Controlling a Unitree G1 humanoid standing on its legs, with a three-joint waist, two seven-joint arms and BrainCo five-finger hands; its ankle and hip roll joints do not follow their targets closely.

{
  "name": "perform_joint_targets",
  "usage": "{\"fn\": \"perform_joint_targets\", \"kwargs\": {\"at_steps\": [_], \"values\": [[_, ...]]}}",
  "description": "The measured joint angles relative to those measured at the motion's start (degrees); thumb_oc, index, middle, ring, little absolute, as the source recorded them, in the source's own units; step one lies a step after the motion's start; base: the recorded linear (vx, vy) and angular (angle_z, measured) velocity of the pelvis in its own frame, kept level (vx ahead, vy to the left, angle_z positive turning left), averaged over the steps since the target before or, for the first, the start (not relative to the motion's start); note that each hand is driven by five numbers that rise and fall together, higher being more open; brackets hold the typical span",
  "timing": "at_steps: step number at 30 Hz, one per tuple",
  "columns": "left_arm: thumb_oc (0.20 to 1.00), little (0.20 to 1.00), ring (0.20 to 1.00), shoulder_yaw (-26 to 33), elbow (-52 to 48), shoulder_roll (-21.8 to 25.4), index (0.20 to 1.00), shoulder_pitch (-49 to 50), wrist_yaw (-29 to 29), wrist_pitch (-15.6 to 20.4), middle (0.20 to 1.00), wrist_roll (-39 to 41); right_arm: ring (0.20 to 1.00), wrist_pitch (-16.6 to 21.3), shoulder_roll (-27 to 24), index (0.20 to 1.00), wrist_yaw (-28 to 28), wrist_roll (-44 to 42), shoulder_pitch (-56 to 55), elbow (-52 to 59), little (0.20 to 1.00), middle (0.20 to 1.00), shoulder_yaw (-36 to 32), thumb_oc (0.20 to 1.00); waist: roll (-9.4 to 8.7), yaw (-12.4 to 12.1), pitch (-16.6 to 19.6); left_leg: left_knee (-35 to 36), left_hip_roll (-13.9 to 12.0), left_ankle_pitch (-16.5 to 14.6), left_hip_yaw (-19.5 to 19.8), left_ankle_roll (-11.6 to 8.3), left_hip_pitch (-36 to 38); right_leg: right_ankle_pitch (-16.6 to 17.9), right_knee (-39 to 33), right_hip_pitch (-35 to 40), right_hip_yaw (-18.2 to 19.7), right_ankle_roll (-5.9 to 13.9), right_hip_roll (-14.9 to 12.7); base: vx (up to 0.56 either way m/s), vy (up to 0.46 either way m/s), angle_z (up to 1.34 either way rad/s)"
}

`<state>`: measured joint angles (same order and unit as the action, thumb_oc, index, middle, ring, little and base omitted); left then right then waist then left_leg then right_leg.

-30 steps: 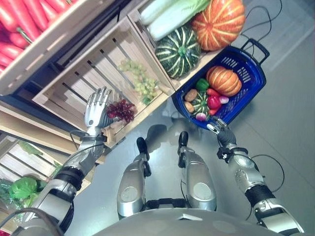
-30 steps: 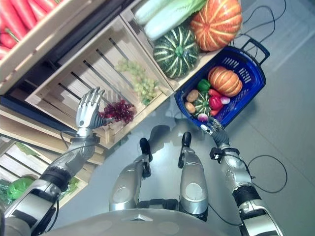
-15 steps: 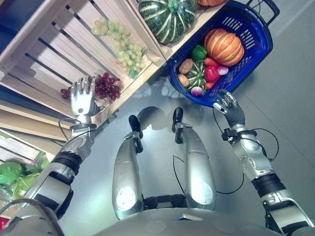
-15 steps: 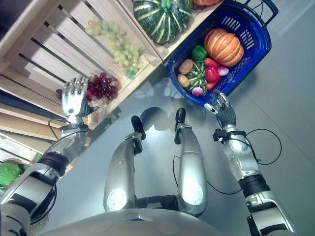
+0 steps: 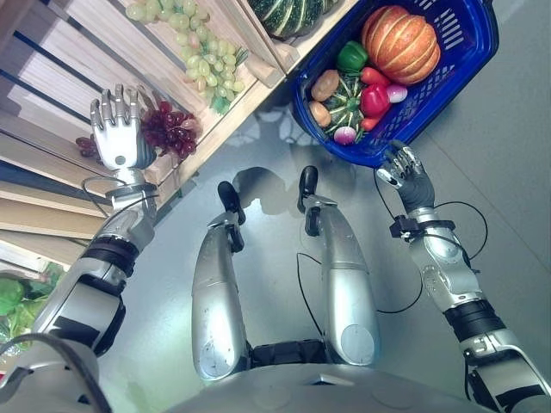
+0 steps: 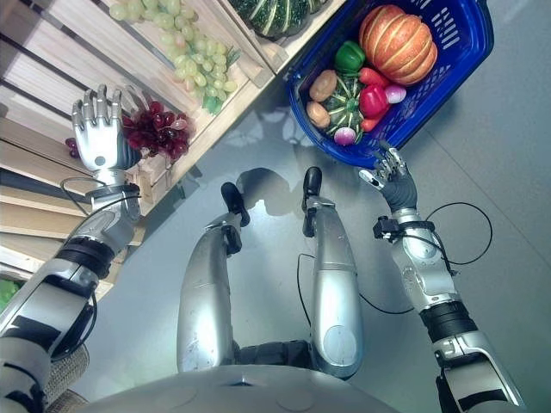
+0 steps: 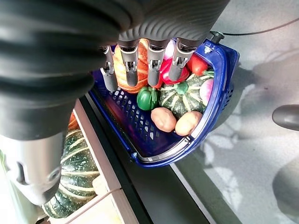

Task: Pick up fruits and vegetables into the basket

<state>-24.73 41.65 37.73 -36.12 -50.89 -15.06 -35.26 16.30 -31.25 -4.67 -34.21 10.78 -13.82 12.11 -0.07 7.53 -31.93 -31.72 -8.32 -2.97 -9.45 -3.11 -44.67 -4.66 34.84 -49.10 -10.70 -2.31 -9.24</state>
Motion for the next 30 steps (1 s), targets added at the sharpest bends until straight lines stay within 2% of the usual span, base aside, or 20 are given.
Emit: {"fn": "perform_joint_targets", "kwargs": {"at_steps": [7,15,21,26,30], "values": [[1.0,1.0,1.0,0.2,1.6,0.2,1.0,-3.1,0.3,-2.2,1.0,0.5,1.0,0.0,-0.1,1.0,0.0,0.0,1.3,0.2,1.0,1.0,0.0,1.0,-0.01,0.5,0.0,-3.1,-0.6,-1.6,-0.4,0.63,-3.4,-0.2,1.5,-3.2,0.9,0.31,0.0,0.01,0.028,-0.04],[1.0,1.0,1.0,-0.4,5.3,0.3,1.0,-5.2,4.6,-2.5,1.0,3.5,1.0,0.0,-0.1,1.0,0.1,0.0,1.9,0.2,1.0,1.0,0.0,1.0,-0.22,1.6,-0.1,-4.2,-0.6,-1.8,-0.4,0.66,-5.6,-0.3,2.3,-5.3,1.0,0.37,0.1,0.0,0.001,0.0],[1.0,1.0,1.0,-0.3,7.6,-1.3,1.0,-5.5,9.9,-1.6,1.0,13.4,1.0,0.0,0.5,1.0,0.2,0.0,2.1,0.2,1.0,1.0,0.1,1.0,-0.25,2.3,-0.1,-4.0,-0.6,-1.9,-0.4,0.64,-5.8,-0.3,2.0,-5.5,1.0,0.38,0.1,0.0,0.0,0.0],[1.0,1.0,1.0,-0.3,7.6,-1.7,1.0,-4.7,11.2,0.4,1.0,14.0,1.0,0.0,0.6,1.0,0.2,0.0,2.1,0.3,1.0,1.0,0.1,1.0,-0.28,2.3,-0.1,-3.8,-0.6,-1.9,-0.4,0.61,-5.9,-0.2,1.7,-5.5,1.0,0.39,0.2,0.0,0.0,0.0],[1.0,1.0,1.0,-0.3,7.0,-2.1,1.0,-2.9,9.6,1.6,1.0,13.8,1.0,0.0,0.9,1.0,0.5,0.0,1.9,0.5,1.0,1.0,0.1,1.0,-0.28,2.2,-0.1,-2.9,-0.5,-1.7,-0.7,0.53,-5.1,-0.2,1.2,-5.0,1.0,0.4,0.1,0.0,0.0,0.0]]}}
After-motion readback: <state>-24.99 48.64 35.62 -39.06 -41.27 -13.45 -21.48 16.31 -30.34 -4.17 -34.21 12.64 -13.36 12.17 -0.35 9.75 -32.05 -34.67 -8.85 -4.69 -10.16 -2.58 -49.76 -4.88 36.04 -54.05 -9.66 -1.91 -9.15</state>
